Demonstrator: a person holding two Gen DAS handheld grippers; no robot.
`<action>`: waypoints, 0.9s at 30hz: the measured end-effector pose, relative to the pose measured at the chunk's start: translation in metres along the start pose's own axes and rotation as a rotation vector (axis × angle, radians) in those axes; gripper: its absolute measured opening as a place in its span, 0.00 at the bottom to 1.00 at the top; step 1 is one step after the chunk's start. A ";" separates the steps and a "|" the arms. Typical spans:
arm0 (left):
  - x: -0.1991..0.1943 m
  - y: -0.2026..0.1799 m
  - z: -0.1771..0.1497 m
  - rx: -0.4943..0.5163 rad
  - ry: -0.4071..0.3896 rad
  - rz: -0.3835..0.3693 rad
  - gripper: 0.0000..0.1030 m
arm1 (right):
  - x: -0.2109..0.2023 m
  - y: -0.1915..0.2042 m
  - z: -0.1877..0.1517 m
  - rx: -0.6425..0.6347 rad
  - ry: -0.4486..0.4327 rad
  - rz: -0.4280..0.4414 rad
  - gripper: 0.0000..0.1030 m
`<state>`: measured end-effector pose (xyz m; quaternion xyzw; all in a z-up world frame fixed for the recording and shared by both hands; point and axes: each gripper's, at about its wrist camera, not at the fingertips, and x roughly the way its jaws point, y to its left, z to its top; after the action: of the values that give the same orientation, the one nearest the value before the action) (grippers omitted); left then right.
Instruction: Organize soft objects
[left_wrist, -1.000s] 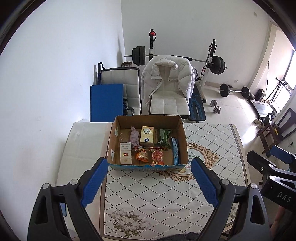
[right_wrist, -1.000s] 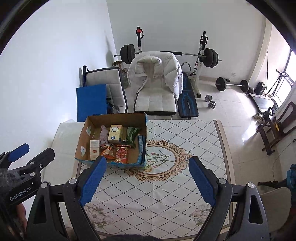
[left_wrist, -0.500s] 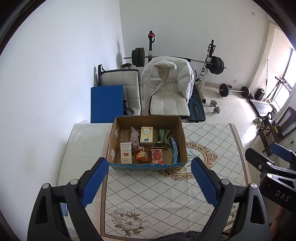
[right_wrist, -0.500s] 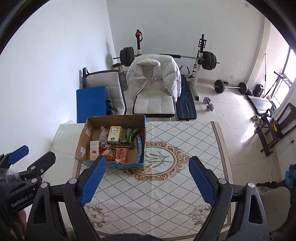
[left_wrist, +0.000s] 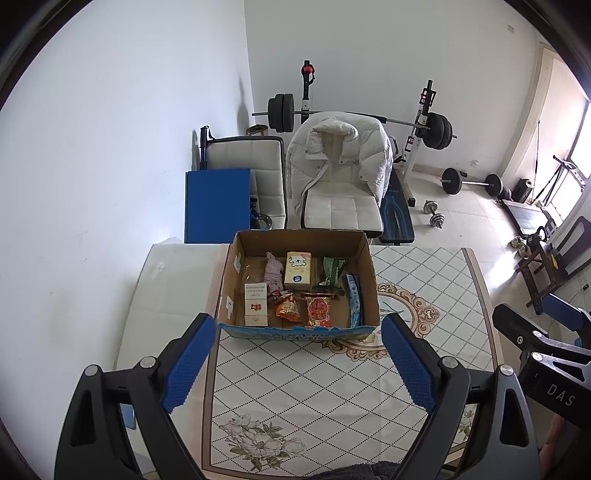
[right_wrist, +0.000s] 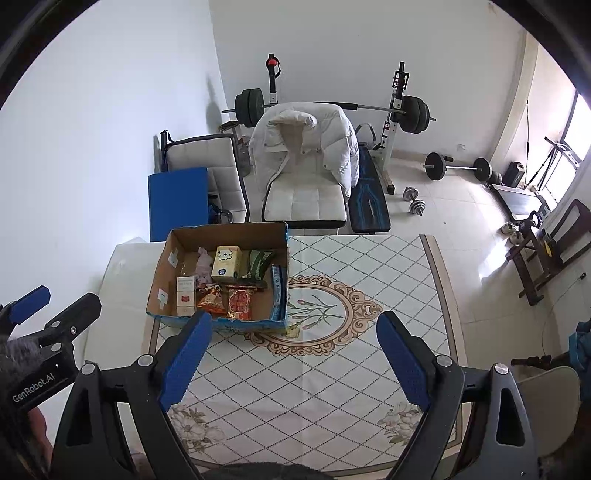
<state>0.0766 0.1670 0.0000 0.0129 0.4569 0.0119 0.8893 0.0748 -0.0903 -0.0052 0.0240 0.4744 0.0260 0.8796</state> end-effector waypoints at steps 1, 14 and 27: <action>0.000 0.000 0.000 0.000 0.001 0.000 0.89 | 0.000 0.000 0.000 -0.002 -0.001 0.001 0.90; 0.004 0.000 0.001 0.003 0.015 0.003 0.89 | 0.004 0.000 0.002 0.023 0.002 -0.001 0.90; 0.004 -0.001 0.002 0.013 0.006 -0.007 0.89 | 0.002 -0.003 0.002 0.036 -0.012 -0.018 0.90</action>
<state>0.0804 0.1664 -0.0024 0.0169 0.4597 0.0060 0.8879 0.0783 -0.0928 -0.0060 0.0358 0.4699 0.0096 0.8819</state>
